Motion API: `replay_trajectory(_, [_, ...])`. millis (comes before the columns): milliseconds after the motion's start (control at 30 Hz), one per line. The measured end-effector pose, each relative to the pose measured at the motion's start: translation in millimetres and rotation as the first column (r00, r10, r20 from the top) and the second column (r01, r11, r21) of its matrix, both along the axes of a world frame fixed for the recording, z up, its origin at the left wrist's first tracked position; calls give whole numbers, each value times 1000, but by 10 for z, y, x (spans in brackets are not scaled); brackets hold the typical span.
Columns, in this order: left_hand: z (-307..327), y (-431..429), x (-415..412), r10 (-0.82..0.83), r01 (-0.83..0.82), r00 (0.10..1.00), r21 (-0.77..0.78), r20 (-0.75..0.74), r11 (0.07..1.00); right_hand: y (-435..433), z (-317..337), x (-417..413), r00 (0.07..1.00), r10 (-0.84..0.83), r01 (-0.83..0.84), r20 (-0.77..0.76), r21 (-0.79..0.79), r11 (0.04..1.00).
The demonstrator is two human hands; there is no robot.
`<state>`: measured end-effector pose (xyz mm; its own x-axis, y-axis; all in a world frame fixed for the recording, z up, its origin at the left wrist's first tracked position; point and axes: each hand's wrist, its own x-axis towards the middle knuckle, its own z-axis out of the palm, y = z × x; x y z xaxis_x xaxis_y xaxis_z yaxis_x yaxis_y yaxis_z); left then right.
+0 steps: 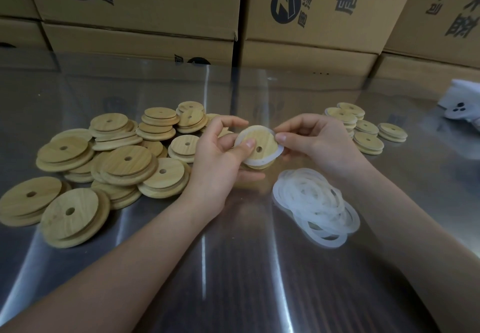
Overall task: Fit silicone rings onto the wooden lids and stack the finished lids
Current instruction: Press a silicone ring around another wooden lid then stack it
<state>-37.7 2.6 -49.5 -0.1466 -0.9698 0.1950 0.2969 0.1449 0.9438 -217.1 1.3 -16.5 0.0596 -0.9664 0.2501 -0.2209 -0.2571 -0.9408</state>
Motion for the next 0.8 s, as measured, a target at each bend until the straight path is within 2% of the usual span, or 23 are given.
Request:
replay_trajectory(167, [-6,-21,-1,-41,40,999,39,35,998,11,-18,-5,999,24,-25,-37,-20,999])
replay_trajectory(333, [-4,-33,20,-45,50,991,-32,123,998,39,-38,52,994,57,-66,-88,-103,993])
replay_trajectory(600, [-1,-68,49,109,-73,980,-212,164,975,55,-96,96,989,-33,-4,-143,-246,969])
replay_trajectory(800, [-13,-69,22,169,-134,975,-224,144,965,32,-182,135,982,-97,38,-161,-335,941])
